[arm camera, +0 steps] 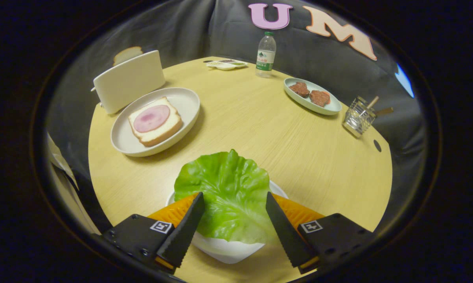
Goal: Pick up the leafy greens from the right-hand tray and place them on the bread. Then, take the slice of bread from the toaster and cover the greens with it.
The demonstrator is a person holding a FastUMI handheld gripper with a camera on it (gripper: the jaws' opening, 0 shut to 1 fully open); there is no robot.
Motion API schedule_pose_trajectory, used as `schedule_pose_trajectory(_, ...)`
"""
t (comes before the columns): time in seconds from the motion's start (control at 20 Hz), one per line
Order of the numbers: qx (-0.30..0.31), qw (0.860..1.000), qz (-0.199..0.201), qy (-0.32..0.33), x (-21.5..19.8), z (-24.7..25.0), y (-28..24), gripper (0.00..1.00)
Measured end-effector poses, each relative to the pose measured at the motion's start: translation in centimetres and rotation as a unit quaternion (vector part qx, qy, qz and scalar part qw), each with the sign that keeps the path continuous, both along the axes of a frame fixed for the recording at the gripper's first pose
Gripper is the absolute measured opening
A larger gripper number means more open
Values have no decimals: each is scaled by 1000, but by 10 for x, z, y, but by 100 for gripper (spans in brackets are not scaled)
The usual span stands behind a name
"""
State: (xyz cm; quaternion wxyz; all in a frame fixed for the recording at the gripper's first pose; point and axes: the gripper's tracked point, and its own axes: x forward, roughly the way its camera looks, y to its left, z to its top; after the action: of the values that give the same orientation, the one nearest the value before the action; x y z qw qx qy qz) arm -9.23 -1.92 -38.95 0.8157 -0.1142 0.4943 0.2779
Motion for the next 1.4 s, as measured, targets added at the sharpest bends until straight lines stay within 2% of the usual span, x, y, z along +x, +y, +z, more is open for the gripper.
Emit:
schedule_pose_trajectory(0.2, 14, 999, -22, 21, -3, 0, 0, 100)
schedule_pose_trajectory(0.4, 14, 999, -22, 19, -4, -2, 3, 75)
schedule_pose_trajectory(0.65, 6, 998, -47, 28, -3, -1, 5, 44)
schedule_pose_trajectory(0.8, -7, 999, -36, 28, -7, 1, 6, 25)
schedule_pose_trajectory(1.0, -34, 999, -31, 21, -6, 2, 6, 13)
schedule_pose_trajectory(1.15, -30, 999, -31, 10, -1, 11, 6, 4)
schedule_pose_trajectory(1.4, -19, 999, -36, -2, 6, 33, 15, 4)
